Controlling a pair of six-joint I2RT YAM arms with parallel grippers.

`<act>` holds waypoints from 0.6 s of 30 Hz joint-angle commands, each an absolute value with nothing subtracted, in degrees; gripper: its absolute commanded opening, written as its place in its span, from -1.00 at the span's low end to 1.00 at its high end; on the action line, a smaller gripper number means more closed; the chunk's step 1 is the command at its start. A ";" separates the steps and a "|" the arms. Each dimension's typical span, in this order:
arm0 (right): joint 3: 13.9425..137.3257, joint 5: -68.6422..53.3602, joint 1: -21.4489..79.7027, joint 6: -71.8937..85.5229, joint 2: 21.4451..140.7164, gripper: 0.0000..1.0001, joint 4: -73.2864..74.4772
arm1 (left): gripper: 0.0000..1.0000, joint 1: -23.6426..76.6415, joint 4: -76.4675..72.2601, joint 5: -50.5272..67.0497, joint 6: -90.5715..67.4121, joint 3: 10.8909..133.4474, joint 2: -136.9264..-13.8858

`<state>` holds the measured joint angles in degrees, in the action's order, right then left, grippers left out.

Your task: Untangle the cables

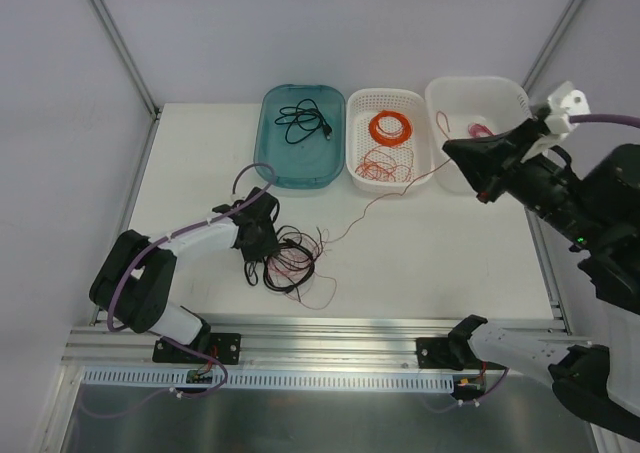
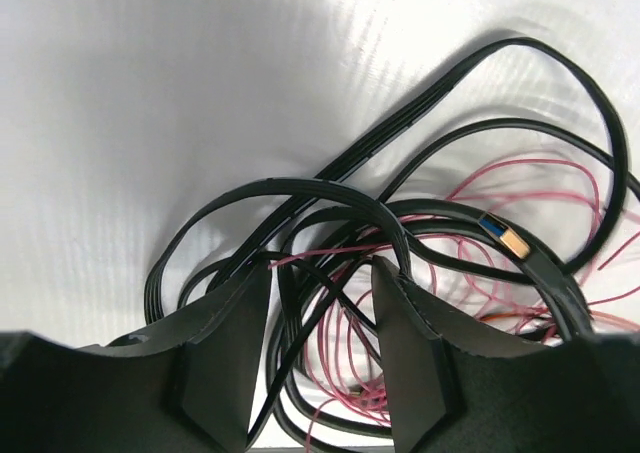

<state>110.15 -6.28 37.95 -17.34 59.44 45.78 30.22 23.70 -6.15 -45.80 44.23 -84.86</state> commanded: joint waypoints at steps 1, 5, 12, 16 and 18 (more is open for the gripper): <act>111.80 2.95 37.62 -18.98 56.43 -0.99 40.53 | -0.09 28.13 28.83 -10.02 -43.24 42.54 -87.01; 110.57 8.95 37.62 -20.56 53.44 -0.99 35.87 | -0.09 25.32 29.36 -10.46 -42.19 42.19 -86.75; 102.06 17.30 37.62 -20.66 50.45 -0.99 36.91 | -0.07 21.62 29.97 -10.90 -40.87 42.01 -84.55; 90.82 21.27 37.62 -16.37 50.10 -0.99 42.08 | 0.02 21.45 30.32 -10.55 -40.17 42.28 -82.80; 79.54 18.56 37.53 -10.31 49.75 -0.99 42.45 | 0.03 21.45 30.41 -10.02 -39.29 42.19 -82.09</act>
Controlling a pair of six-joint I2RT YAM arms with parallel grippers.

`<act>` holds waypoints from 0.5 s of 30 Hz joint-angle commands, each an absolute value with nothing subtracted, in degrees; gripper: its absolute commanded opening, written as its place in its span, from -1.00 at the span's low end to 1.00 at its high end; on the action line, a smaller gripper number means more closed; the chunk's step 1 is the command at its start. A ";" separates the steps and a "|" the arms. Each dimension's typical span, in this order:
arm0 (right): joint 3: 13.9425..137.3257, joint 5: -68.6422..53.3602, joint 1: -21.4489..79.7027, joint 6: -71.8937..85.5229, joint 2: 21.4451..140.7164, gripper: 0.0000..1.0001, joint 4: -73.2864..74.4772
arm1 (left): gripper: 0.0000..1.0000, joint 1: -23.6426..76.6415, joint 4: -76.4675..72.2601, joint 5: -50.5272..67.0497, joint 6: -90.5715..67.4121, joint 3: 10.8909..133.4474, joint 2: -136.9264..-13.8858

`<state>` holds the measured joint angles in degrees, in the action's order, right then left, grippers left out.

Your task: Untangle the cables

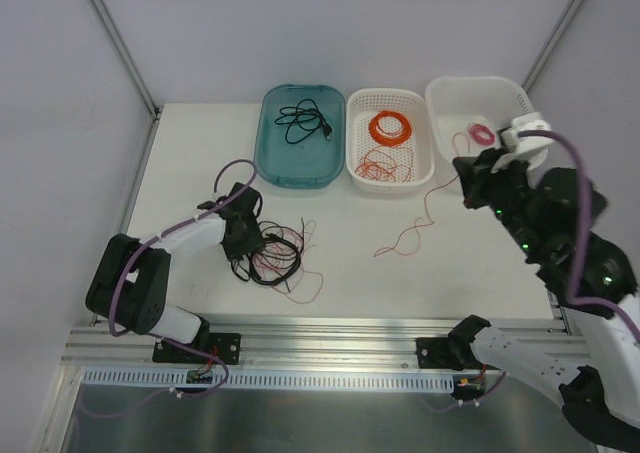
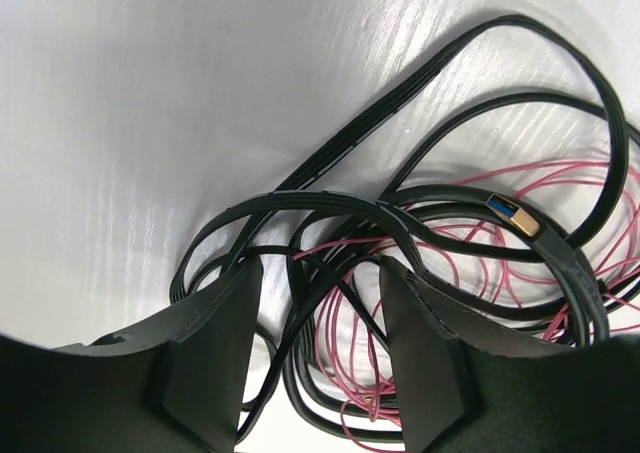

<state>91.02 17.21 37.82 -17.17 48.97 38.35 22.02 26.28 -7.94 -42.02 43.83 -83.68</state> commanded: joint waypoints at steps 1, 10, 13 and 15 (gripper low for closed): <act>75.80 16.11 37.53 -7.93 49.57 -0.99 42.28 | 0.03 21.53 30.41 -9.76 -39.20 42.10 -81.22; 44.23 15.55 36.83 9.13 59.31 -0.93 32.70 | 0.25 21.53 30.76 -3.96 -35.43 42.19 -70.16; 42.37 16.35 35.07 10.80 65.88 -0.82 31.90 | 0.43 21.53 31.02 -2.38 -33.76 42.97 -64.70; 42.36 16.17 33.58 11.25 68.71 -0.72 31.29 | 0.53 21.53 31.11 -1.24 -32.96 43.33 -62.15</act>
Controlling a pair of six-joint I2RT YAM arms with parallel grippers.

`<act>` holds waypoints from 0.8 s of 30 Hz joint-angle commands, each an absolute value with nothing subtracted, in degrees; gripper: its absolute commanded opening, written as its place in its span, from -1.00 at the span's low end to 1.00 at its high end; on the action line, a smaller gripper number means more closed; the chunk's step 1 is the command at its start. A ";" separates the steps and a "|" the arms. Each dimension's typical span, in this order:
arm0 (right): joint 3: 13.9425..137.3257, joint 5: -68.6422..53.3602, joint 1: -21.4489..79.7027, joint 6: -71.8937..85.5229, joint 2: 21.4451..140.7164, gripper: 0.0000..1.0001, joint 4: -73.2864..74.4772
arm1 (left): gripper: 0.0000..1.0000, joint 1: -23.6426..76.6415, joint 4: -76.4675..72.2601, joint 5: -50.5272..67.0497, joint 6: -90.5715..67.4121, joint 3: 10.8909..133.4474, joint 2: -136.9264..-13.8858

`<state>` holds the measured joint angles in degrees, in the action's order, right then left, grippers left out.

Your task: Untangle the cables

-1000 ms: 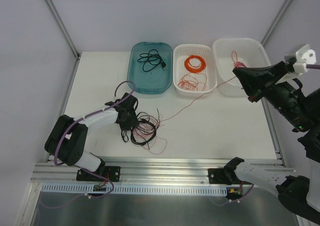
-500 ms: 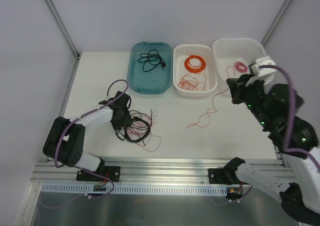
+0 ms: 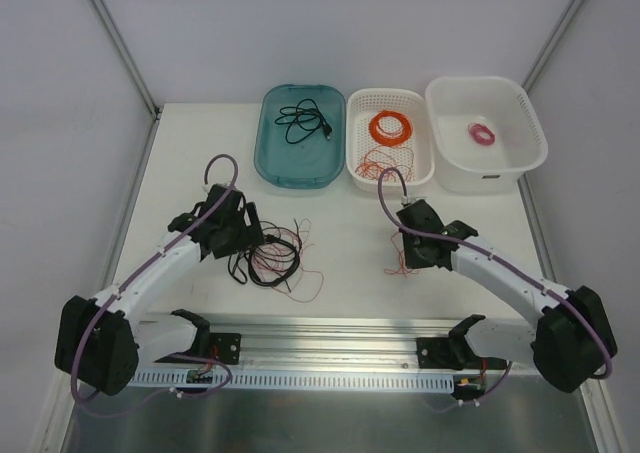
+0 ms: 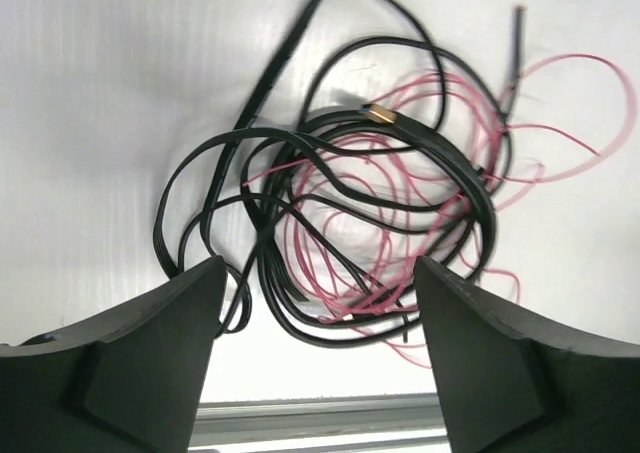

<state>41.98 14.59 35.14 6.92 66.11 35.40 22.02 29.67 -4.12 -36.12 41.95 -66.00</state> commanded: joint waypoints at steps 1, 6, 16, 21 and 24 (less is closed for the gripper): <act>42.54 16.26 33.49 11.51 70.82 -0.58 31.03 | 0.63 21.45 31.20 -0.62 -32.26 43.68 -59.70; 44.38 14.07 32.26 12.39 76.37 -0.08 29.36 | 0.77 21.53 31.55 1.58 -29.80 44.38 -53.71; 45.26 10.90 31.64 18.19 80.15 0.37 25.67 | 0.87 21.53 32.96 2.64 -26.28 43.42 -45.79; 47.11 11.25 31.64 18.19 84.02 0.23 25.84 | 0.89 21.53 33.66 2.37 -26.10 43.07 -44.83; 48.16 11.51 31.64 18.37 86.30 0.12 26.19 | 0.91 21.53 33.66 1.76 -25.84 42.80 -44.04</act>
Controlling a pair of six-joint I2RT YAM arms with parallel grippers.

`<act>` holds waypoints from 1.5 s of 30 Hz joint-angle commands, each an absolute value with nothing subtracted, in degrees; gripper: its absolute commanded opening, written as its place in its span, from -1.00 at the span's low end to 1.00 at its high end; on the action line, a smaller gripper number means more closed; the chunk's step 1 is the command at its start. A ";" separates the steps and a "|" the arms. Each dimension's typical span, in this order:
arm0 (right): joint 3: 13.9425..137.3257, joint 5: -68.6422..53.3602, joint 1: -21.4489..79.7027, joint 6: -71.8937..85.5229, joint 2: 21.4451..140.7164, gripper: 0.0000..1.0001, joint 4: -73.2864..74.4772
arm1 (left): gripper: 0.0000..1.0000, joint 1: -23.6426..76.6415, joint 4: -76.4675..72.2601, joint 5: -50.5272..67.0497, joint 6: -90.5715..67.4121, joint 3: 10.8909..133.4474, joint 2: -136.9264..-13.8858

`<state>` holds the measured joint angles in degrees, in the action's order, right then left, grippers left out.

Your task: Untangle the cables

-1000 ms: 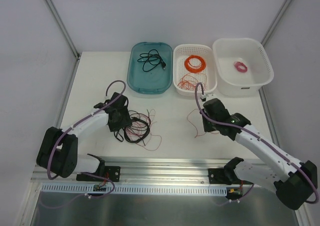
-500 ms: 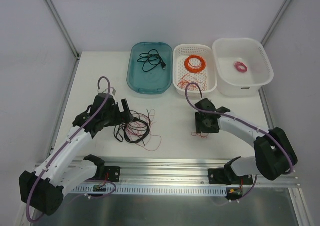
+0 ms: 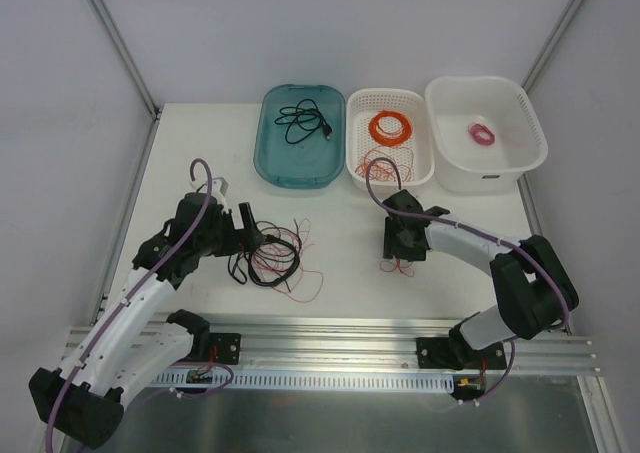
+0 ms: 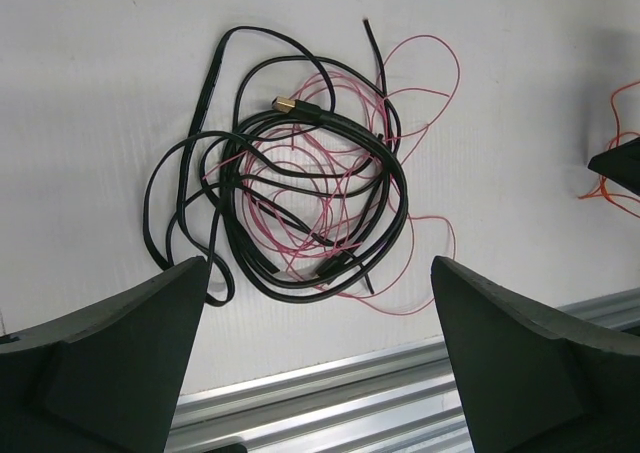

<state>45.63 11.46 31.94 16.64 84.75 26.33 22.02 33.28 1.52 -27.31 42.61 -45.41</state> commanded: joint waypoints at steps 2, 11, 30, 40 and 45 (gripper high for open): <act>49.04 11.69 31.73 18.72 88.15 0.01 27.07 | 0.92 21.53 33.92 1.50 -25.49 42.80 -43.68; 47.73 9.41 31.55 18.81 90.00 -0.99 27.07 | 0.96 21.53 34.10 0.44 -25.84 41.31 -41.66; 79.50 7.56 31.29 0.26 73.03 -0.99 47.54 | 0.98 21.53 33.84 -5.45 -17.68 40.96 -43.16; 98.51 1.67 24.80 -1.32 87.60 -0.99 40.26 | 0.98 21.53 27.69 -4.56 -16.08 36.83 -39.55; 101.95 2.37 21.98 3.33 95.35 -0.99 34.20 | 0.98 21.45 27.51 -5.18 -16.00 36.74 -39.55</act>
